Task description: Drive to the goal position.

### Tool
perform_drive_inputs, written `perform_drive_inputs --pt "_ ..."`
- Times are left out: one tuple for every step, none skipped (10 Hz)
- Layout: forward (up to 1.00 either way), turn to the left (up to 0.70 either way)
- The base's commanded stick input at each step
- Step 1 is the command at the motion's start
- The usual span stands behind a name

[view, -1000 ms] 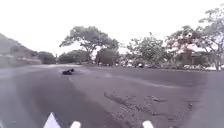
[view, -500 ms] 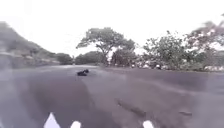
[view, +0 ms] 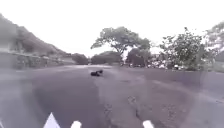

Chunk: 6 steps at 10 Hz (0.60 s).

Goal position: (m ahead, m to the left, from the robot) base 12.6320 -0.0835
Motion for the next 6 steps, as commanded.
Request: perform_drive_inputs --pt "0.7 0.35" --pt "0.7 0.35" --pt "0.7 0.35" --pt "0.7 0.35" --pt "0.7 0.35" --pt "0.7 0.35"
